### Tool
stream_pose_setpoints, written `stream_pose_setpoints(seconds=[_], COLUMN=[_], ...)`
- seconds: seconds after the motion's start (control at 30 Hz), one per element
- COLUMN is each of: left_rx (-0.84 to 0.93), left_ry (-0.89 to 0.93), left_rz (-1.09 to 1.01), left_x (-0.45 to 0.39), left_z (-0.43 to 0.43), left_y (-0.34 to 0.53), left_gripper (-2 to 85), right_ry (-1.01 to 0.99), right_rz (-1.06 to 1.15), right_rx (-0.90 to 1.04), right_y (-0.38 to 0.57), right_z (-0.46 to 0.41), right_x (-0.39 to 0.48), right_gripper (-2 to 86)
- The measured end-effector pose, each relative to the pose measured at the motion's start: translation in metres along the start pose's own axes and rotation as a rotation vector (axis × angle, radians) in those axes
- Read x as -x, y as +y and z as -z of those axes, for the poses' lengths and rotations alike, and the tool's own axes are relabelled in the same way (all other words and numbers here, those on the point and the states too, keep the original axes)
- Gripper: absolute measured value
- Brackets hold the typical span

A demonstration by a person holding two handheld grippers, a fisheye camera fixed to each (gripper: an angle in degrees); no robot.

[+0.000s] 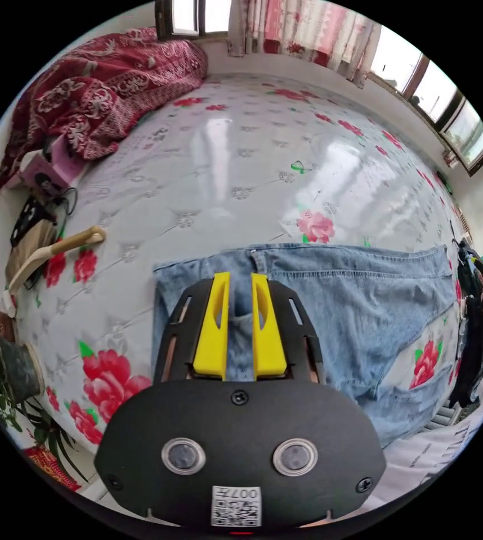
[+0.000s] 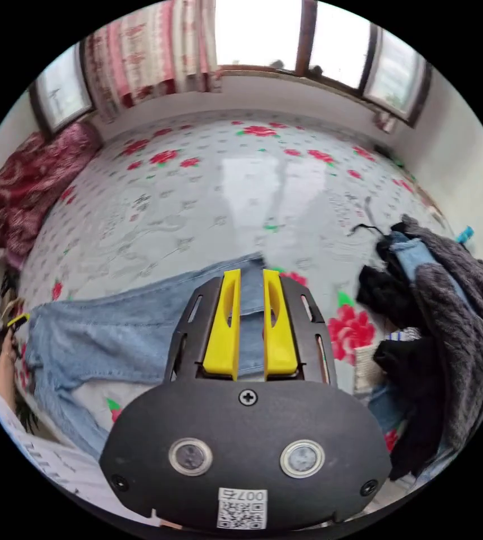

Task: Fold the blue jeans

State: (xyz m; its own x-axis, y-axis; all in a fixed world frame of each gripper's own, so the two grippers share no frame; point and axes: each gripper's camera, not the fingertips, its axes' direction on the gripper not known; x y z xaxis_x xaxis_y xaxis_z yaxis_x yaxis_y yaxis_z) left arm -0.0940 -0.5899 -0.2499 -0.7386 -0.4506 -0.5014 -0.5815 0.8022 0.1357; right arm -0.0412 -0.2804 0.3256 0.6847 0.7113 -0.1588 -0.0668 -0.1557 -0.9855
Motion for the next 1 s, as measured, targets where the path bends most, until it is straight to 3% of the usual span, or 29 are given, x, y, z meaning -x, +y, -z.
stream_pose_setpoints(seconds=[0.13,0.37,0.5,0.57,0.63,0.8,1.0], left_rx=[-0.048,0.056,0.113,0.179,0.137,0.187,0.195], left_ry=[-0.076,-0.080,-0.130,-0.102,-0.037,-0.130,-0.258], left_rz=[0.045,0.269,0.252,0.236,0.302,0.197,0.265], left_x=[0.020,0.032,0.036,0.045,0.052,0.034,0.061], left_z=[0.042,0.060,0.042,0.015,0.018,0.023,0.065], left_y=[0.077,0.212,0.222,0.218,0.221,0.245,0.287], left_gripper=[7.7,9.7,8.4,3.3,0.3,-0.8,-0.7], right_ry=[-0.218,-0.466,-0.541,-0.551,-0.540,-0.467,-0.448], right_rz=[0.205,0.538,0.646,0.685,0.703,0.697,0.649], right_rx=[0.058,0.147,0.224,0.271,0.313,0.410,0.355], right_y=[0.053,0.144,0.179,0.192,0.204,0.239,0.243], right_z=[-0.028,-0.043,-0.045,-0.048,-0.053,-0.073,-0.060], right_x=[0.069,0.221,0.273,0.289,0.299,0.317,0.328], right_gripper=[6.6,7.7,8.1,8.2,8.2,8.0,7.6])
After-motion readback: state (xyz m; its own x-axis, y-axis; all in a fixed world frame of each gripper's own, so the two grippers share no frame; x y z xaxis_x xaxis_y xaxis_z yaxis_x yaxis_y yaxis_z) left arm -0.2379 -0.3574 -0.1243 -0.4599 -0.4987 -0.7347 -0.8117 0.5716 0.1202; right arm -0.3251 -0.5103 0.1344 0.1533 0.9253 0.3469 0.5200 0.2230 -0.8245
